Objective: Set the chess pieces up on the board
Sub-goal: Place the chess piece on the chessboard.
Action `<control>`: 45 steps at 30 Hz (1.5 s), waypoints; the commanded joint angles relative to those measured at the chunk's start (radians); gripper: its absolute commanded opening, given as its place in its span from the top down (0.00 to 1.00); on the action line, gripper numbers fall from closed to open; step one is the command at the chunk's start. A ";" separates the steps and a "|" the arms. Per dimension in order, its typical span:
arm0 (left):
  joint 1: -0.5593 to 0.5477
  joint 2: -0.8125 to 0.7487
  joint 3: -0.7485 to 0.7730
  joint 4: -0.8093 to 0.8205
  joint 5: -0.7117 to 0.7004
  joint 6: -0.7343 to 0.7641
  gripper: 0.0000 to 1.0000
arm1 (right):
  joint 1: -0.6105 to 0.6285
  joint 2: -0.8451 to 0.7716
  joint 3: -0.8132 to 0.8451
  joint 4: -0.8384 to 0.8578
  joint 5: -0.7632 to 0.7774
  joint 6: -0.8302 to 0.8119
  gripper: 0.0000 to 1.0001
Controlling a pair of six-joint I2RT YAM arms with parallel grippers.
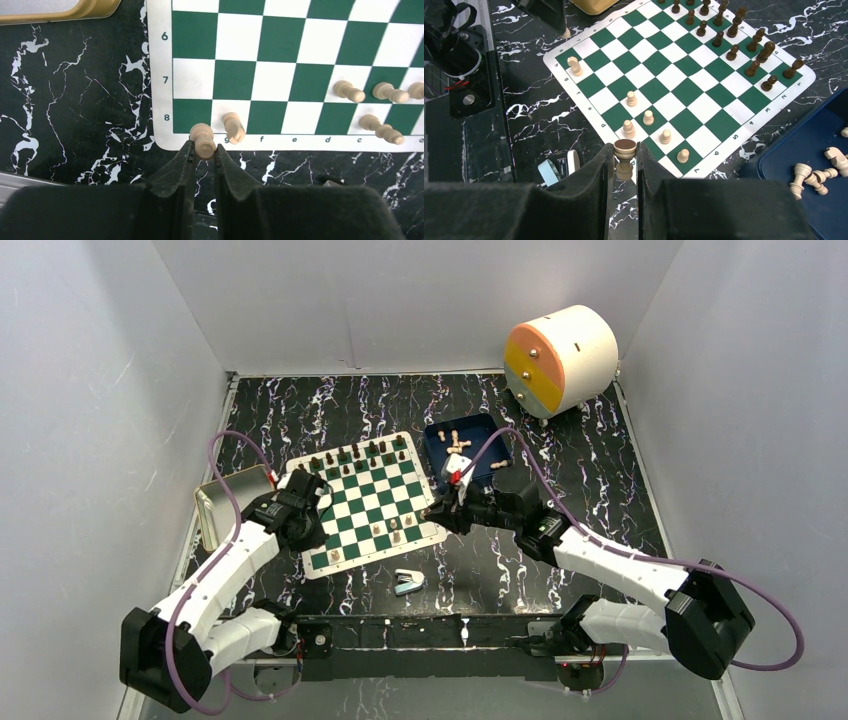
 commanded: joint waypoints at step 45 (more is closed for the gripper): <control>0.013 -0.033 -0.195 0.134 -0.086 -0.296 1.00 | 0.004 -0.143 -0.050 0.055 -0.008 -0.022 0.79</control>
